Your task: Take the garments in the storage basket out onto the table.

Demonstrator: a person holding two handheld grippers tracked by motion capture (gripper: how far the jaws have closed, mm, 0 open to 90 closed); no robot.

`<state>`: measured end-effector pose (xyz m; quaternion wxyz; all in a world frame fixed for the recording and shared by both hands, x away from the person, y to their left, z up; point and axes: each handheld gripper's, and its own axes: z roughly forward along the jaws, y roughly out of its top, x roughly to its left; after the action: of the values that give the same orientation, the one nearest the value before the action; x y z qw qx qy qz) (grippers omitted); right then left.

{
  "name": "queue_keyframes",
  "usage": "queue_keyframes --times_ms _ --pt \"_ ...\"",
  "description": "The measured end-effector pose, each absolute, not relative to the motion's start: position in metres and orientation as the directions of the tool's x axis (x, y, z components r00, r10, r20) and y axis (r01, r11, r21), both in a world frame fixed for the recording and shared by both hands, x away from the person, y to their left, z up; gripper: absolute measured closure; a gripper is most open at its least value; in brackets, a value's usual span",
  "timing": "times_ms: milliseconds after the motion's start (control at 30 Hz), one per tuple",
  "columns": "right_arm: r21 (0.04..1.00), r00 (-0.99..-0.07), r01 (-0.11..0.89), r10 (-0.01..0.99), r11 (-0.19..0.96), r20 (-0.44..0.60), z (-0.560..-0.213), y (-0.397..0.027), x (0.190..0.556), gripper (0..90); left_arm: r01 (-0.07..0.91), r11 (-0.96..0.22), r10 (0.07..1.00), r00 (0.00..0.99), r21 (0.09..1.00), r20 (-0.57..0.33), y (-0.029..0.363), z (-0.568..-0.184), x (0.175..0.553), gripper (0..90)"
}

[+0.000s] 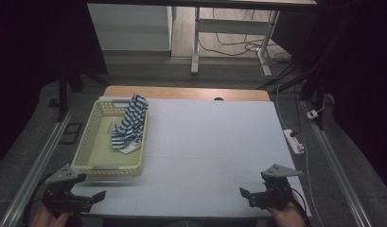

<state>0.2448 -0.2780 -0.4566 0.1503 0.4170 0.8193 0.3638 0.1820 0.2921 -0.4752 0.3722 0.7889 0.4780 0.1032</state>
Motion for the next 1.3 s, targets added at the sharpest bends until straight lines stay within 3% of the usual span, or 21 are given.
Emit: queue_keyframes --times_ms 767,1300 --pt "0.708 -0.607 0.585 0.792 0.396 0.058 -0.458 -0.277 0.246 1.0 0.606 -0.263 0.783 0.588 0.751 -0.200 0.282 -0.459 0.196 1.0" --pt "0.700 -0.605 0.591 0.794 0.401 0.055 -0.458 -0.276 0.247 1.0 0.600 -0.254 0.770 0.600 0.758 -0.217 0.272 -0.454 0.228 0.8"
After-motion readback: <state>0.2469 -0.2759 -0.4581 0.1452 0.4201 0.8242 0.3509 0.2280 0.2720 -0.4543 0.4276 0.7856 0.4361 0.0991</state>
